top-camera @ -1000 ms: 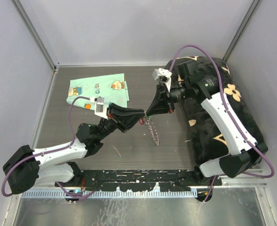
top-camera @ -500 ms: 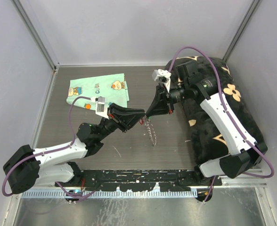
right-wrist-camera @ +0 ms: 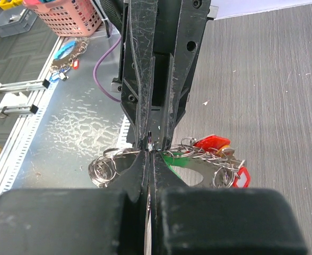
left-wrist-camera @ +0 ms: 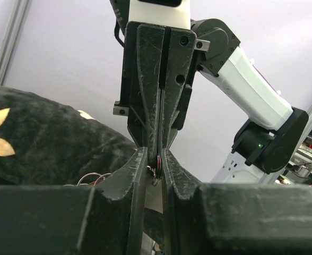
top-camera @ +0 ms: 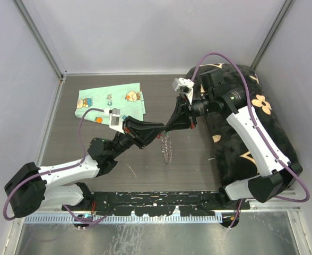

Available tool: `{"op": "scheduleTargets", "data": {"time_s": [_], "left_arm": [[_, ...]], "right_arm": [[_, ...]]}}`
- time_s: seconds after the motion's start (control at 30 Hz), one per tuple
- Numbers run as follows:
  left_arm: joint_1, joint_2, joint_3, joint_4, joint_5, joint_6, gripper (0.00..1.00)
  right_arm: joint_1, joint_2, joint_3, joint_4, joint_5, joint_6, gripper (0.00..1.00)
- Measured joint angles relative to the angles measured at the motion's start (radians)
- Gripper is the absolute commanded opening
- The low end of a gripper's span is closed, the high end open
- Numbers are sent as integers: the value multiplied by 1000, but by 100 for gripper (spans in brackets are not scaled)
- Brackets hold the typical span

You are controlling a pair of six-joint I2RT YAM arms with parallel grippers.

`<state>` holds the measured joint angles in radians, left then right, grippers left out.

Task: Remove the keys from the keyring
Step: Remove the key from the keyring.

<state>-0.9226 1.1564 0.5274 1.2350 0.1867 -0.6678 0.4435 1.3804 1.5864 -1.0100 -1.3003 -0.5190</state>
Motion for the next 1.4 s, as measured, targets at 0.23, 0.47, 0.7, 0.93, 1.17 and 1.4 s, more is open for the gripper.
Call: {"op": "scheduleTargets", "data": {"time_s": [0.23, 0.47, 0.7, 0.93, 1.17, 1.4], "left_arm": [[0, 11, 16, -4, 2, -5, 0], [0, 11, 16, 5, 1, -6, 0], [0, 11, 16, 8, -2, -24, 0], [0, 11, 16, 10, -11, -29, 0], [0, 12, 16, 32, -22, -35, 0], [-6, 24, 16, 62, -32, -47, 0]], "right_arm": [[-3, -2, -10, 15, -1, 10, 1], [-3, -20, -34, 54, -9, 43, 12], [-4, -52, -95, 153, -37, 123, 28], [-4, -69, -134, 224, -58, 185, 45], [-4, -117, -216, 357, -64, 291, 45], [-4, -151, -283, 524, -55, 444, 37]]}}
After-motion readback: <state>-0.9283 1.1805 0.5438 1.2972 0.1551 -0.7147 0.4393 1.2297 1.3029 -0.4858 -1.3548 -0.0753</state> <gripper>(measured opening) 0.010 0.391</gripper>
